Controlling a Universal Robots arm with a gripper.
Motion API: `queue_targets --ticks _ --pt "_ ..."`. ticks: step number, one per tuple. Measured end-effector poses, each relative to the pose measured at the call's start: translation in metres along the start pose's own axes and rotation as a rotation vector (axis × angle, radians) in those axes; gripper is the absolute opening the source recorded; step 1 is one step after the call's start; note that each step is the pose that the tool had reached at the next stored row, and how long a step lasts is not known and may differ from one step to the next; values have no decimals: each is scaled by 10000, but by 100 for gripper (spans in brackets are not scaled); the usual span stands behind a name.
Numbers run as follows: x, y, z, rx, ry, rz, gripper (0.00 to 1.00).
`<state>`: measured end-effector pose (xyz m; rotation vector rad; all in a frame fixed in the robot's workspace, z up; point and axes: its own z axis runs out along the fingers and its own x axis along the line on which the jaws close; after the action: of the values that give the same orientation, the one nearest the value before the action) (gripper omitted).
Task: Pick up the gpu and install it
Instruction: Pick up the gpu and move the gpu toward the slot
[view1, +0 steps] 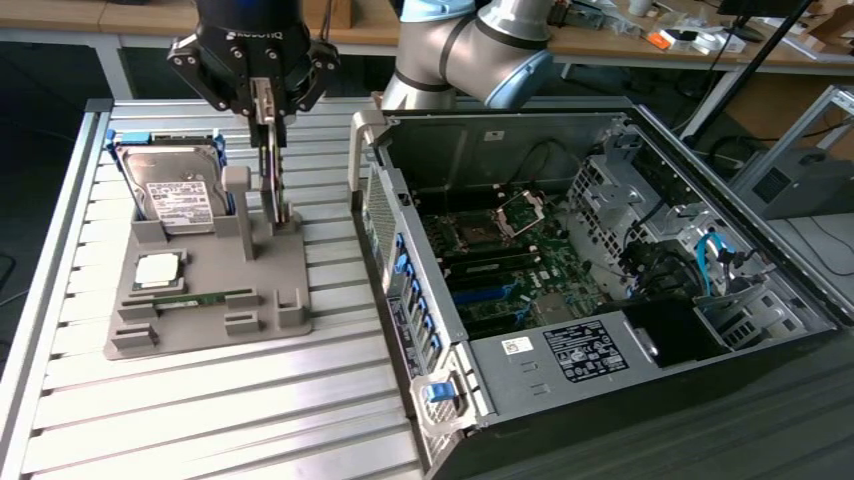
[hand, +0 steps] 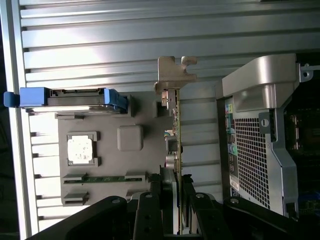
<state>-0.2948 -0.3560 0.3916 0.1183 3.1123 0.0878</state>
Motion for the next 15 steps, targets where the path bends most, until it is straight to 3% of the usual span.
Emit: queue_targets --ticks 15 --pt "-1 2 -39 9 1 0 27"
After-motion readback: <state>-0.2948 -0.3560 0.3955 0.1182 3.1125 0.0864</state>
